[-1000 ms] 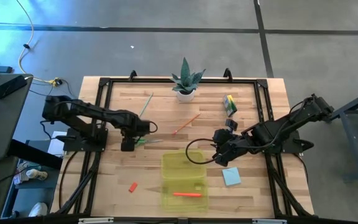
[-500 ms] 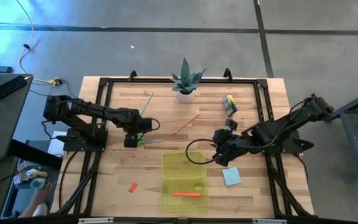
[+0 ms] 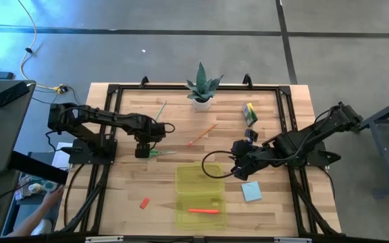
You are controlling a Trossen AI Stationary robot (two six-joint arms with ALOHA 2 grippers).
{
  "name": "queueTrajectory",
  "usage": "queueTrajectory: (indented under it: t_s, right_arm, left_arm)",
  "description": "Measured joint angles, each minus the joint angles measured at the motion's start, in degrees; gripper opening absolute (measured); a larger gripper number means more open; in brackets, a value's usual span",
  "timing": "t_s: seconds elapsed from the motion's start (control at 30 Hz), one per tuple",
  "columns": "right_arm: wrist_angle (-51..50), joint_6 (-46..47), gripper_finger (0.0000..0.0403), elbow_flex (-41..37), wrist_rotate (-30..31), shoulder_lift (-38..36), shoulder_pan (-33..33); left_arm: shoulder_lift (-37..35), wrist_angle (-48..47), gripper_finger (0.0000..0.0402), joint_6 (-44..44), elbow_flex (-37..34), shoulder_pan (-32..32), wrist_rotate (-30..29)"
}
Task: Pack school essentials
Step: Put the green scissors into the yellow supply box
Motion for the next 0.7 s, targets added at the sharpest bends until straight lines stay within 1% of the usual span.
queueTrajectory:
  t_s: [0.23,0.6,0.7]
  right_arm:
    - [0.0,0.0,0.0128,0.0,0.0,0.0,0.0]
    - [0.0,0.0,0.0128,0.02,0.0,0.02,0.0]
    - [-0.02,0.0,0.0128,0.04,0.0,0.02,-0.02]
  left_arm:
    - [1.49,-0.13,0.0188,0.19,-0.02,-0.06,0.0]
    - [8.65,0.09,0.0188,1.58,0.23,-0.28,0.11]
    - [9.63,0.31,0.0177,2.19,0.33,-0.28,0.35]
